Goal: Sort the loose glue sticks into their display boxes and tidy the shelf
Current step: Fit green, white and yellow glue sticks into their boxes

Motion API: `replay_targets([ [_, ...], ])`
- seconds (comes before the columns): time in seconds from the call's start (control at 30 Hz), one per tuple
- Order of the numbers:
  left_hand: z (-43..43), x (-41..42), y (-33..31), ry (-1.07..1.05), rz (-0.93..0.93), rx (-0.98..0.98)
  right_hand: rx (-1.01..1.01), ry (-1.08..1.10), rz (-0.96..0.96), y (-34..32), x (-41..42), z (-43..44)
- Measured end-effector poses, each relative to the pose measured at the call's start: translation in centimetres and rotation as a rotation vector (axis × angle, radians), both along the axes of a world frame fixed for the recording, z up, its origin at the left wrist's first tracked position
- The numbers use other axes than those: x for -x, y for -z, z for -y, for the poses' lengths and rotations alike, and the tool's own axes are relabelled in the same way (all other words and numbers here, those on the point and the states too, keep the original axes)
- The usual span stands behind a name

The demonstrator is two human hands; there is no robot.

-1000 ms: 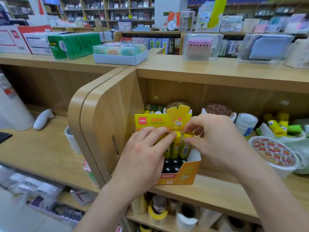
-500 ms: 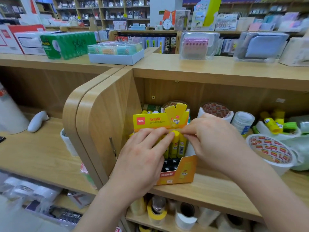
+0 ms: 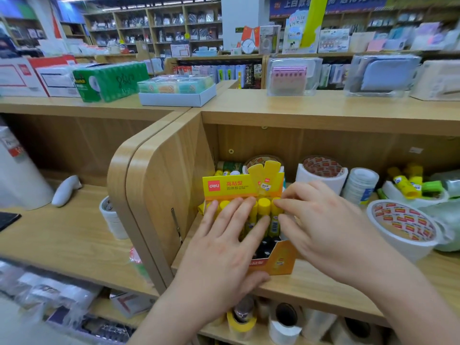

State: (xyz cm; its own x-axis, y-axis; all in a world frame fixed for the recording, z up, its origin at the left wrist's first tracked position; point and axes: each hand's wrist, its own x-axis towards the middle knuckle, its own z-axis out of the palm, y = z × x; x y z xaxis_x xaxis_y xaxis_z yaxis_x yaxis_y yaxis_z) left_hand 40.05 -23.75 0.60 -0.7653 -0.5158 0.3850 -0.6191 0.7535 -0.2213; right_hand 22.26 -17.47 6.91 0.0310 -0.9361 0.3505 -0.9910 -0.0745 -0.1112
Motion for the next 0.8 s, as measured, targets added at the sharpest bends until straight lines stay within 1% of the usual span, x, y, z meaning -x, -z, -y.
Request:
replay_targets([
  [0.1,0.3,0.9,0.8,0.054,-0.071,0.012,0.053,0.05,-0.018,0.0,0.2,-0.8],
  [0.17,0.4,2.0,1.1,0.121,-0.119,-0.009,-0.005,0.111,-0.081,-0.4,0.3,-1.3],
  [0.23,0.5,3.9,1.4,0.19,-0.164,-0.047,-0.081,0.186,-0.114,-0.9,1.2,-1.9],
  [0.3,0.7,6.0,1.5,0.238,-0.184,-0.091,-0.083,0.261,-0.134,-1.0,2.3,-2.2],
  [0.4,0.9,9.1,1.3,0.289,-0.194,-0.208,-0.06,0.406,-0.153,-0.1,4.2,-1.9],
  [0.6,0.8,11.9,0.4,0.35,-0.237,-0.37,0.156,0.53,-0.025,2.3,6.2,-1.7],
  [0.73,1.0,11.1,-0.2,0.405,-0.271,-0.427,0.364,0.496,0.012,3.2,5.8,-1.6],
  [0.8,0.8,10.3,-0.7,0.481,-0.375,-0.514,0.418,0.438,0.019,3.2,5.3,-1.5],
])
